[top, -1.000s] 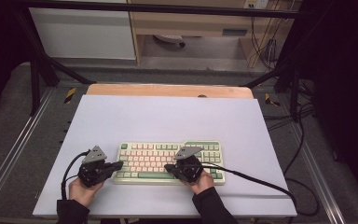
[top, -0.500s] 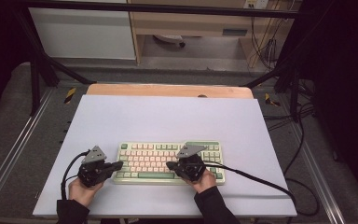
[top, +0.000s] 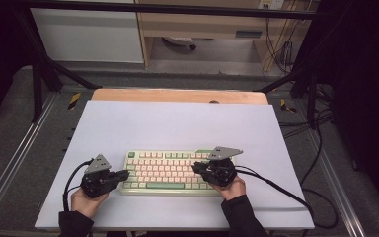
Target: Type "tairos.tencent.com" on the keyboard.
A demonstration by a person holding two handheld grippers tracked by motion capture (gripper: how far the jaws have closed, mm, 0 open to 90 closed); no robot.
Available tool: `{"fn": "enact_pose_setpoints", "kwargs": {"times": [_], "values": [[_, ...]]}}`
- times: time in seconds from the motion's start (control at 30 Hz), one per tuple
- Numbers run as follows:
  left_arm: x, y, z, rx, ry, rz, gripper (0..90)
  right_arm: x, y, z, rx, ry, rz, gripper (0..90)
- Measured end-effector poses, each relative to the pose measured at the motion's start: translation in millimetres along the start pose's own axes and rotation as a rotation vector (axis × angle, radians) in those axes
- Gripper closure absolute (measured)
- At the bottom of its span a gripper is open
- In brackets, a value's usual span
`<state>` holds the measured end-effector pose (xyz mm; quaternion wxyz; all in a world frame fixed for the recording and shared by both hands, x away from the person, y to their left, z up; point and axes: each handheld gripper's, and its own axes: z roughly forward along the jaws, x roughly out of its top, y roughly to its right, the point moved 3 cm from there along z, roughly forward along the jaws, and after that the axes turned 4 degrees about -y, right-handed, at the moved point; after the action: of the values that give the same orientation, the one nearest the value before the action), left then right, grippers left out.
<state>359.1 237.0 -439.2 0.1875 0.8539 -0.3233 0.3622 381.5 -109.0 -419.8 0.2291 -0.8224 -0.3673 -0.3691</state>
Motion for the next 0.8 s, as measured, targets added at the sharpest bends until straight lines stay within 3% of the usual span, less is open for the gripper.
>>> {"fn": "enact_pose_setpoints", "kwargs": {"times": [0.1, 0.2, 0.33, 0.5, 0.63, 0.8], "values": [[0.0, -1.5, -1.4, 0.023, 0.001, 0.0, 68.4, -5.1, 7.2, -6.4, -0.023, 0.001, 0.017, 66.7], [-0.5, -2.8, -2.9, 0.014, 0.012, -0.007, 56.9, -9.7, 14.9, -14.3, -0.037, 0.018, 0.048, 58.0], [-2.6, -3.2, -5.0, 0.045, 0.005, 0.021, 40.9, -16.4, 24.3, -25.1, -0.065, 0.04, 0.061, 43.4], [-6.6, -5.8, -7.8, 0.056, -0.003, 0.028, 22.8, -25.8, 35.9, -37.9, -0.093, 0.055, 0.09, 26.5], [-9.8, -7.3, -10.8, 0.054, -0.001, 0.036, 14.0, -34.4, 44.2, -45.5, -0.094, 0.051, 0.108, 18.5], [-13.7, -9.8, -13.7, 0.033, 0.006, 0.034, 10.4, -45.9, 52.5, -54.4, -0.095, 0.056, 0.124, 10.7]]}}
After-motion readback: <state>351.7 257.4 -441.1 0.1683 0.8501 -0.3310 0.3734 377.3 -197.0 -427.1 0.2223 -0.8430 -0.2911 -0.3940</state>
